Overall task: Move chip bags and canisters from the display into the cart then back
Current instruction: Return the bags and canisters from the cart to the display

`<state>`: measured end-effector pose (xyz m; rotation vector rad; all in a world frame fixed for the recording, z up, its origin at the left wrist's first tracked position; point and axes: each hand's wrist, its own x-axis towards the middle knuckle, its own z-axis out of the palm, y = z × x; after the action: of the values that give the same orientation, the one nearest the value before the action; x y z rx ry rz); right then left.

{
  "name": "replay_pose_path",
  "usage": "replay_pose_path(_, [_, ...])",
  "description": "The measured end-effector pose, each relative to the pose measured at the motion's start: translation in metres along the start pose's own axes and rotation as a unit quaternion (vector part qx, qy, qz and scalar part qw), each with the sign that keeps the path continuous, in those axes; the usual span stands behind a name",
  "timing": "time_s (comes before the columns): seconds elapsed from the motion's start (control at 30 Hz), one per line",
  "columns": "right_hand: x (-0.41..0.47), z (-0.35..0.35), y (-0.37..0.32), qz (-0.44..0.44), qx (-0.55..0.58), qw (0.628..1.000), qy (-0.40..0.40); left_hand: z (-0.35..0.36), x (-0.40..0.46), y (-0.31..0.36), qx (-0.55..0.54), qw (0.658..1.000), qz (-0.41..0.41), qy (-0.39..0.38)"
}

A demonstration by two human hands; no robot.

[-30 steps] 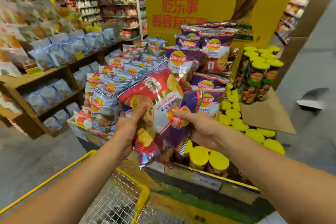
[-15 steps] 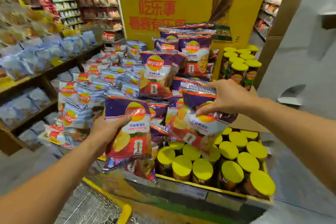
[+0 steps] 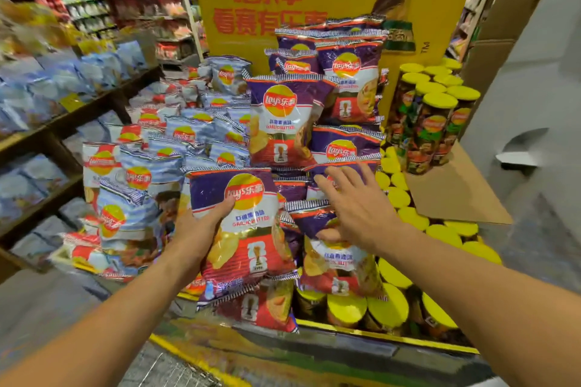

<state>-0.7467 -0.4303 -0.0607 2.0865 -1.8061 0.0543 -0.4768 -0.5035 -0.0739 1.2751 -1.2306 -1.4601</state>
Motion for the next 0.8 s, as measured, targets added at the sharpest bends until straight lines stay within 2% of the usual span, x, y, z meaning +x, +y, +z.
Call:
replay_pose_path(0.1, [-0.01, -0.005, -0.003, -0.076, -0.014, 0.989, 0.123, 0.0, 0.007, -0.003, 0.004, 1.0, 0.01, 0.013])
replay_pose_path(0.17, [-0.024, -0.001, -0.012, -0.136, -0.015, 0.979, 0.152, 0.001, 0.008, -0.005, 0.006, 1.0, 0.019, 0.019])
replay_pose_path(0.23, [-0.038, 0.008, -0.017, -0.142, -0.01, 0.987, 0.07, 0.001, 0.008, -0.005, 0.01, 1.0, 0.017, 0.016])
replay_pose_path(0.3, [-0.044, 0.013, -0.018, -0.088, -0.019, 0.995, -0.045, 0.001, 0.008, -0.006, 0.009, 1.0, 0.009, 0.012])
replay_pose_path(0.37, [-0.042, 0.011, -0.02, -0.042, -0.028, 0.994, -0.094, 0.0, 0.008, -0.006, 0.007, 1.0, 0.005, 0.017])
replay_pose_path(0.5, [-0.036, 0.002, -0.027, 0.003, -0.04, 0.991, -0.125, 0.001, 0.002, -0.003, 0.004, 1.0, 0.006, 0.023])
replay_pose_path(0.8, [-0.029, 0.009, -0.037, 0.041, -0.06, 0.979, -0.189, -0.012, -0.007, 0.003, -0.024, 0.999, 0.015, 0.028])
